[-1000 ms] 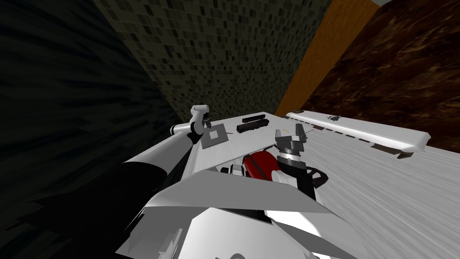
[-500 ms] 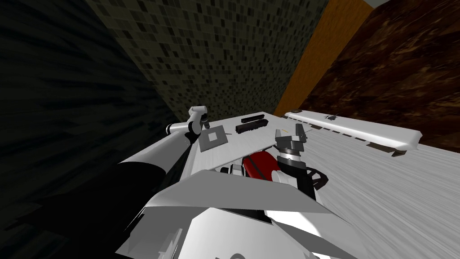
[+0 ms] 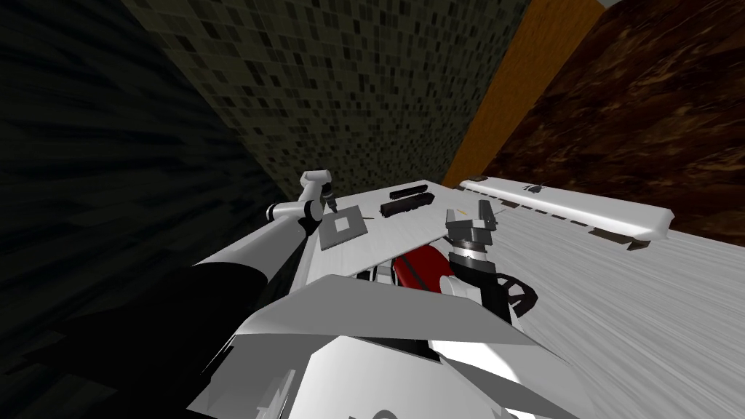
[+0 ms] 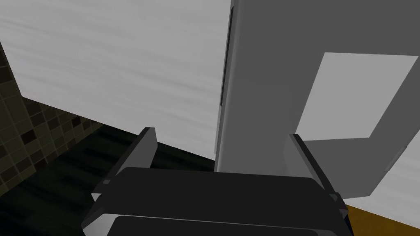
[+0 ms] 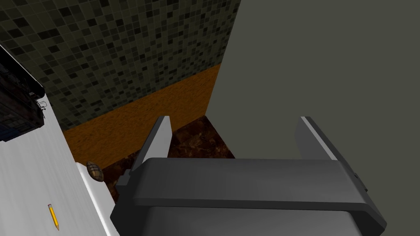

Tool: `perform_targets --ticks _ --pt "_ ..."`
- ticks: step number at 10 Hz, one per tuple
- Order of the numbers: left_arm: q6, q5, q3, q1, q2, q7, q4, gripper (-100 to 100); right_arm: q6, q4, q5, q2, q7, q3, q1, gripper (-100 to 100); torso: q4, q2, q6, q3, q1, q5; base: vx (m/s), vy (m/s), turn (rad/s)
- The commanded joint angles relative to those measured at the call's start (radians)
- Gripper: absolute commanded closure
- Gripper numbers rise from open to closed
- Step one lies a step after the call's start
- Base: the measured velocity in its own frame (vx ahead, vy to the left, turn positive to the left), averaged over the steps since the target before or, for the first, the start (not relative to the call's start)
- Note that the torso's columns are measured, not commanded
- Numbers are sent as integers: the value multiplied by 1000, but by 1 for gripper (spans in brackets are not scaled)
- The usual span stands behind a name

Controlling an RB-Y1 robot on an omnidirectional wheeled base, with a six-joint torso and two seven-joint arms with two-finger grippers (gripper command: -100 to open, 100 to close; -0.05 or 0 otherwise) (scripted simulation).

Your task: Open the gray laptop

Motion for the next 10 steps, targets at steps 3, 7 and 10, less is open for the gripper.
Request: perform_targets --ticks 3,7,10 --pt "70 -13 -1 -56 25 -2 -7 -100 0 0 0 0 0 0 0 0 -1 -3 0 -2 0 0 -6 6 -14" --pt "82 -11 0 -45 21 -1 -28 0 0 0 0 0 0 0 0 0 -1 -3 0 -2 0 0 0 0 0" --pt "82 -11 0 -45 21 -1 -28 0 0 0 0 0 0 0 0 0 -1 -3 0 -2 0 0 0 0 0"
